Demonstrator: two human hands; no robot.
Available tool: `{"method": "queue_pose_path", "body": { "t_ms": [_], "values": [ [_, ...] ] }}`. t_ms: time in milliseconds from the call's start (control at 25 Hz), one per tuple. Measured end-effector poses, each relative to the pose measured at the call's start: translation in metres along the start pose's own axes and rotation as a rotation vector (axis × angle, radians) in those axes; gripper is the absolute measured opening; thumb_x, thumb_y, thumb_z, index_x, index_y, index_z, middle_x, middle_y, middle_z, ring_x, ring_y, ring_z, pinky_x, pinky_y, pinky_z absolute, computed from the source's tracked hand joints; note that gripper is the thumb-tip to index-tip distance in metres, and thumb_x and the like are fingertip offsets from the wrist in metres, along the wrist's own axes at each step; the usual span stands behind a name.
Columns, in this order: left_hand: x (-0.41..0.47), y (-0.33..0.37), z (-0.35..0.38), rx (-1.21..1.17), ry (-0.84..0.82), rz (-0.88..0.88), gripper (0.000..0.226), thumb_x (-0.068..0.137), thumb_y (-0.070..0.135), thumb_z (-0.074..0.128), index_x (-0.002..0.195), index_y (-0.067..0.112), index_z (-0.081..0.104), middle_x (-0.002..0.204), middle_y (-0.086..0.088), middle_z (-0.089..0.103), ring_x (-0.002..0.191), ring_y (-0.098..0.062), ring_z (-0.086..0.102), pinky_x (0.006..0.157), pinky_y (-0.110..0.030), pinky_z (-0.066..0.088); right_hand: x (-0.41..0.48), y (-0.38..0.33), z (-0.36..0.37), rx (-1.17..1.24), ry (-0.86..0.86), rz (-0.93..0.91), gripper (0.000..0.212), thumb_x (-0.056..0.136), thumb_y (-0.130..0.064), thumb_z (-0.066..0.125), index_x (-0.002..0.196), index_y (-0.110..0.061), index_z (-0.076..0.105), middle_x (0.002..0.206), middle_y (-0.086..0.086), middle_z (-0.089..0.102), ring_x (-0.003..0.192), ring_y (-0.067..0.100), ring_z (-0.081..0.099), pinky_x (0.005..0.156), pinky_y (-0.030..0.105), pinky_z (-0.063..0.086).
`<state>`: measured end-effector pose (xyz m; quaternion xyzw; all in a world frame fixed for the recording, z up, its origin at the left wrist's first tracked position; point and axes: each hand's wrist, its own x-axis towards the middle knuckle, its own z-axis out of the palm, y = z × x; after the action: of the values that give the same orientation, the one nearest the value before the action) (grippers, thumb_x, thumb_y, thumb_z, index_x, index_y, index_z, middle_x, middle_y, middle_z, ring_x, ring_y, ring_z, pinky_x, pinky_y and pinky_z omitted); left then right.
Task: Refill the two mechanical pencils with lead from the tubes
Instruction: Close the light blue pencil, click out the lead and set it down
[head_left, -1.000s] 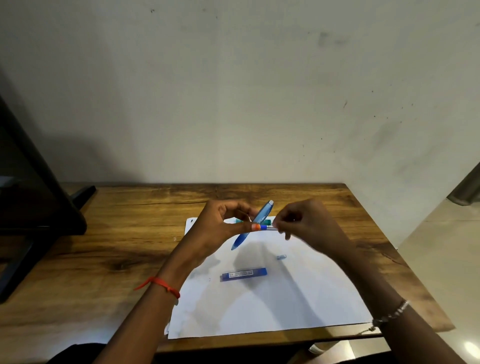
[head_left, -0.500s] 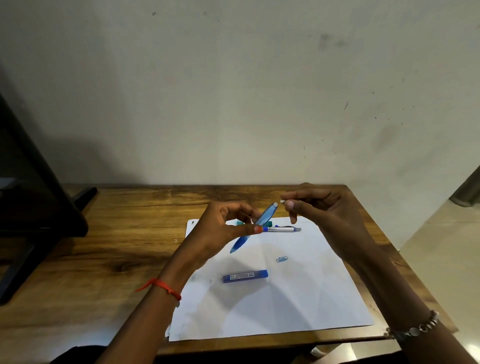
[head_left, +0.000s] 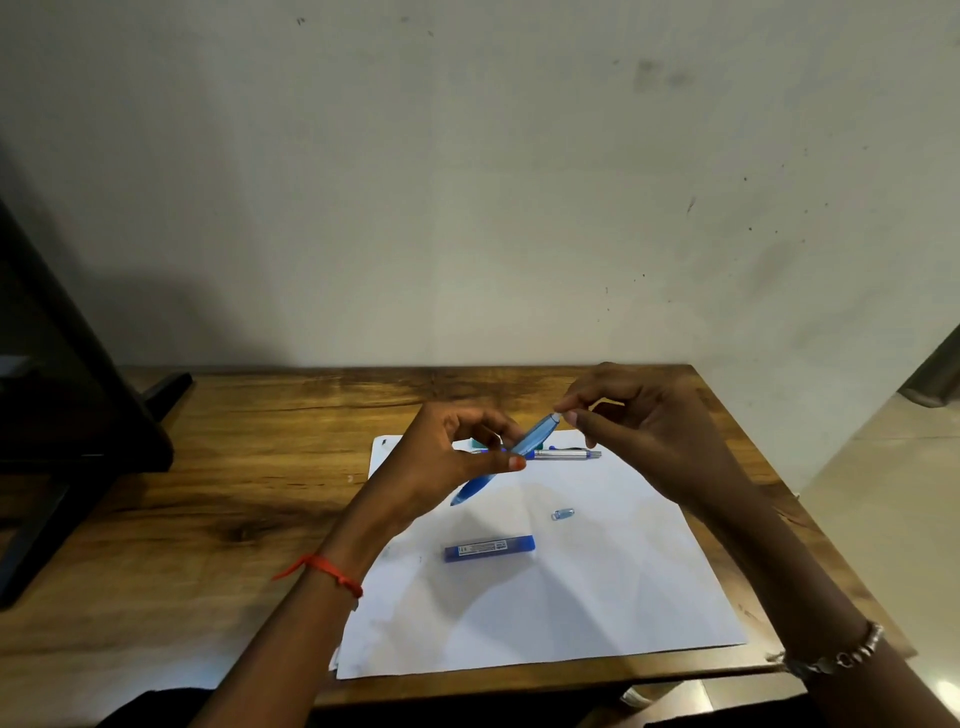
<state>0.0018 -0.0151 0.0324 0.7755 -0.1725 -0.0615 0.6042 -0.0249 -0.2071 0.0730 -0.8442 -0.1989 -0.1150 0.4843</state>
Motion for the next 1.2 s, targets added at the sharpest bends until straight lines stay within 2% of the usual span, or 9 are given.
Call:
{"method": "queue_pose_path", "body": {
  "t_ms": [120,240,360,640,880,960,1040,1120,1200],
  "values": [
    [0.000,-0.001,0.001,0.071,-0.009,-0.009,0.019,0.068,0.009,0.077,0.073,0.027,0.069,0.073,0.014,0.066,0.075,-0.005,0.059,0.076,-0.021,0.050,0.000,0.003,-0.002,-0.156,-0.046,-0.073,0.015,0.080,0.001,0.064,0.081,-0.013,0.071,0.078,-0.010,0.064,0.081,0.010,0.060,0.066,0.011,0.051],
    [0.000,-0.002,0.002,0.106,-0.022,-0.003,0.021,0.069,0.009,0.077,0.072,0.028,0.069,0.075,0.010,0.066,0.071,-0.002,0.057,0.071,-0.014,0.047,0.000,0.004,-0.003,-0.227,-0.077,-0.076,0.013,0.079,0.000,0.065,0.082,-0.011,0.072,0.077,-0.014,0.061,0.083,0.010,0.060,0.069,0.014,0.051],
    [0.000,-0.003,0.002,0.100,-0.033,-0.001,0.018,0.070,0.006,0.076,0.075,0.022,0.070,0.077,0.004,0.066,0.069,-0.001,0.056,0.066,-0.016,0.049,0.001,0.005,-0.005,-0.202,-0.087,-0.040,0.021,0.079,0.000,0.066,0.080,-0.021,0.069,0.077,-0.016,0.063,0.084,0.008,0.061,0.071,0.009,0.050],
    [0.000,-0.004,0.003,0.106,-0.048,0.008,0.017,0.071,0.004,0.074,0.077,0.020,0.070,0.077,0.008,0.064,0.067,0.003,0.056,0.060,-0.014,0.050,0.003,0.005,-0.007,-0.195,-0.123,0.013,0.037,0.078,0.001,0.067,0.076,-0.035,0.059,0.078,0.001,0.068,0.080,0.008,0.062,0.069,0.006,0.049],
    [0.000,-0.005,0.005,0.085,-0.074,0.010,0.018,0.071,0.002,0.074,0.076,0.019,0.070,0.077,0.001,0.064,0.066,0.000,0.055,0.061,-0.018,0.050,0.004,0.005,-0.008,-0.070,-0.135,0.120,0.031,0.074,0.008,0.068,0.075,-0.023,0.063,0.068,0.000,0.066,0.055,0.006,0.058,0.055,0.019,0.051],
    [0.000,-0.005,0.006,0.071,-0.065,-0.010,0.017,0.073,0.002,0.073,0.077,0.018,0.071,0.081,-0.002,0.065,0.065,-0.001,0.056,0.061,-0.016,0.051,0.003,0.005,-0.013,0.020,-0.104,0.155,0.028,0.071,0.008,0.070,0.087,-0.015,0.066,0.068,0.002,0.069,0.054,0.010,0.060,0.056,0.023,0.053],
    [0.001,-0.004,0.006,0.040,-0.052,-0.034,0.018,0.074,0.003,0.072,0.079,0.020,0.070,0.083,-0.003,0.067,0.064,0.000,0.059,0.062,-0.017,0.053,0.002,0.007,-0.018,0.051,-0.090,0.226,0.037,0.068,0.003,0.075,0.101,-0.009,0.064,0.076,0.006,0.070,0.060,0.012,0.063,0.059,0.026,0.055],
    [0.001,-0.003,0.007,0.026,-0.038,-0.049,0.017,0.075,0.003,0.071,0.081,0.018,0.070,0.081,0.002,0.067,0.062,0.002,0.060,0.062,-0.014,0.054,0.001,0.016,-0.015,-0.155,-0.193,0.277,0.039,0.066,-0.006,0.079,0.102,-0.014,0.065,0.083,0.002,0.069,0.067,0.009,0.064,0.064,0.019,0.054],
    [0.001,-0.002,0.007,0.015,-0.033,-0.057,0.014,0.075,0.002,0.070,0.084,0.013,0.070,0.081,0.006,0.066,0.062,0.004,0.061,0.061,-0.013,0.052,-0.002,0.026,-0.004,-0.405,-0.420,0.286,0.032,0.068,-0.013,0.079,0.099,-0.016,0.069,0.088,-0.001,0.067,0.071,0.005,0.060,0.063,0.008,0.047]
  ]
}}
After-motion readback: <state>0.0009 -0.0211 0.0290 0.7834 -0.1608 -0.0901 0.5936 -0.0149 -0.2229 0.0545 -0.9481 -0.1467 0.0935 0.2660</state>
